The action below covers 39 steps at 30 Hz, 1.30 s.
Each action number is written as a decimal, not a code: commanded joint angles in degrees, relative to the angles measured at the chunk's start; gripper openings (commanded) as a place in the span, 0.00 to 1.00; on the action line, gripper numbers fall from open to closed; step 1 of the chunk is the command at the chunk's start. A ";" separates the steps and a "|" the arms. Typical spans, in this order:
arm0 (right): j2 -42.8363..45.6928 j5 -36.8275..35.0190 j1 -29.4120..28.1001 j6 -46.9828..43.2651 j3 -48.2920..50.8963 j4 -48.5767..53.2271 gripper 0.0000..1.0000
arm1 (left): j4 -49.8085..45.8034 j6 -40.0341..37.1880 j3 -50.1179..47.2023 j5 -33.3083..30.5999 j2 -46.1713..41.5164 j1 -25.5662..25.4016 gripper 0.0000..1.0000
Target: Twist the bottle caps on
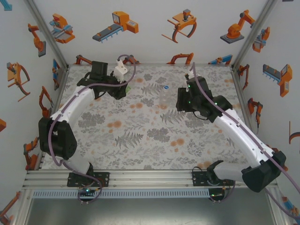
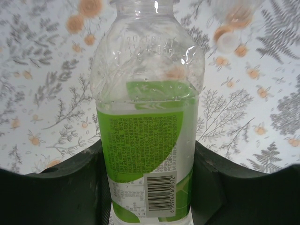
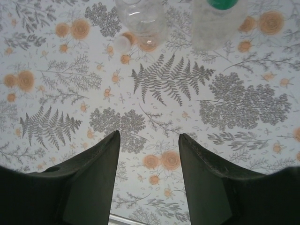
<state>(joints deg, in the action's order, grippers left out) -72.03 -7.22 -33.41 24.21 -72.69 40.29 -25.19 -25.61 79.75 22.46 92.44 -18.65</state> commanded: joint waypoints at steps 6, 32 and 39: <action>-14.15 -7.13 -9.99 -2.04 -8.26 -0.49 0.51 | 1.24 5.13 -3.72 3.19 -11.05 1.56 0.01; -52.48 -9.10 -9.87 -10.96 -32.91 -1.56 0.67 | 4.62 5.59 -15.89 -2.31 -25.45 5.67 0.00; -55.15 -5.98 -8.30 -11.12 -33.57 -1.49 0.68 | 4.62 5.63 -15.94 -1.87 -25.64 5.65 0.00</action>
<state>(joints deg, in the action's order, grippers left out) -126.72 -15.03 -42.41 13.87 -104.62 38.30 -21.82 -20.32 63.94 19.27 67.88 -13.13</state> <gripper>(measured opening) 0.677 0.519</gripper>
